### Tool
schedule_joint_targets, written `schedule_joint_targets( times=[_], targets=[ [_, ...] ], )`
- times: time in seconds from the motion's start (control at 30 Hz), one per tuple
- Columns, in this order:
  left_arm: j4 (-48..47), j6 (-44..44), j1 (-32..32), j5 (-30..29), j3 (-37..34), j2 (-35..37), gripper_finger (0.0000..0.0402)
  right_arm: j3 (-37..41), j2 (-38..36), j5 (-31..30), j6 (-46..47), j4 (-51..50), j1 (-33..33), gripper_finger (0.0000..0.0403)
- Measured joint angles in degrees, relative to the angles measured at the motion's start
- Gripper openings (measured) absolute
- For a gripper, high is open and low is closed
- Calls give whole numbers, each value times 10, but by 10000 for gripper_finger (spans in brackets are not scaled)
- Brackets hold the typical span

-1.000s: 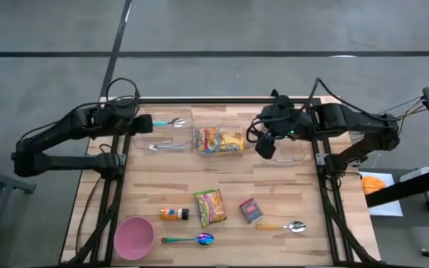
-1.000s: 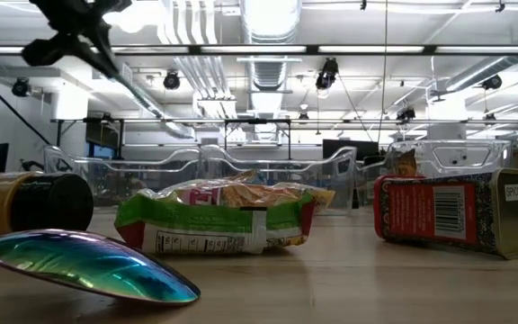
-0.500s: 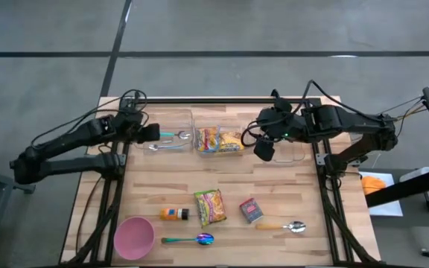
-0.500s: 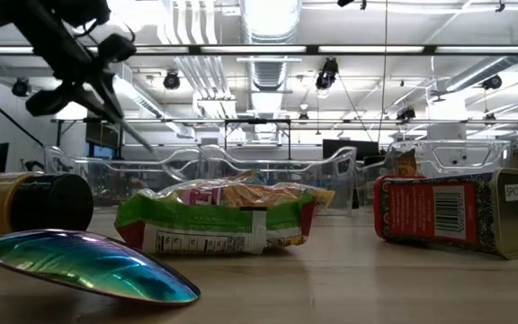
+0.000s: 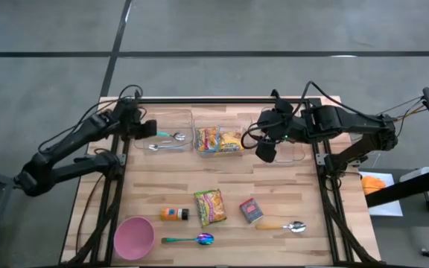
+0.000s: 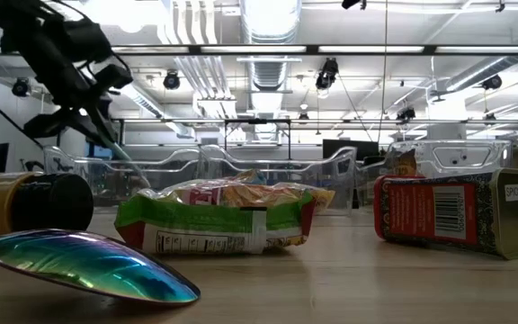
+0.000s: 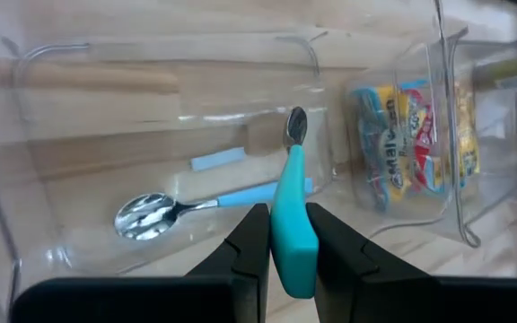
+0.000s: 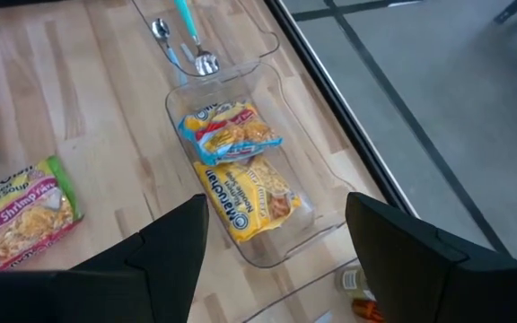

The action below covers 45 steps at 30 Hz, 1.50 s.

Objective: Pick & Place Food Item
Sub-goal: Put the blue spoon into the left transparent bin

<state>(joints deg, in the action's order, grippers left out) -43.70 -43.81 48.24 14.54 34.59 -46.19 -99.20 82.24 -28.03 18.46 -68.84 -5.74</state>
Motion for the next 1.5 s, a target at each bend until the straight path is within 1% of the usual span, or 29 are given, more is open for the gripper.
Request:
schedule_joint_targets(
  times=[0.1,0.17,0.4,0.67,0.9,1.1,1.17,1.27,1.5],
  targets=[
    [7,29,27,38,11,-29,55,0,0,0,0,0,0,262],
    [6,38,37,46,17,-50,55,0,0,0,1,0,0,262],
    [7,55,39,62,40,-123,55,0,0,0,6,-11,0,262],
    [2,66,39,59,62,-174,55,0,0,0,6,-13,0,262],
    [-9,65,39,55,62,-183,56,0,0,0,6,-13,0,262],
    [-39,63,39,21,59,-186,112,0,0,0,6,-13,0,262],
    [-50,63,39,8,58,-186,124,0,0,0,6,-12,0,262],
    [-62,65,39,1,58,-186,129,0,0,0,6,-12,0,262],
    [-61,68,39,5,58,-190,132,0,0,0,5,-12,0,262]
  ],
)
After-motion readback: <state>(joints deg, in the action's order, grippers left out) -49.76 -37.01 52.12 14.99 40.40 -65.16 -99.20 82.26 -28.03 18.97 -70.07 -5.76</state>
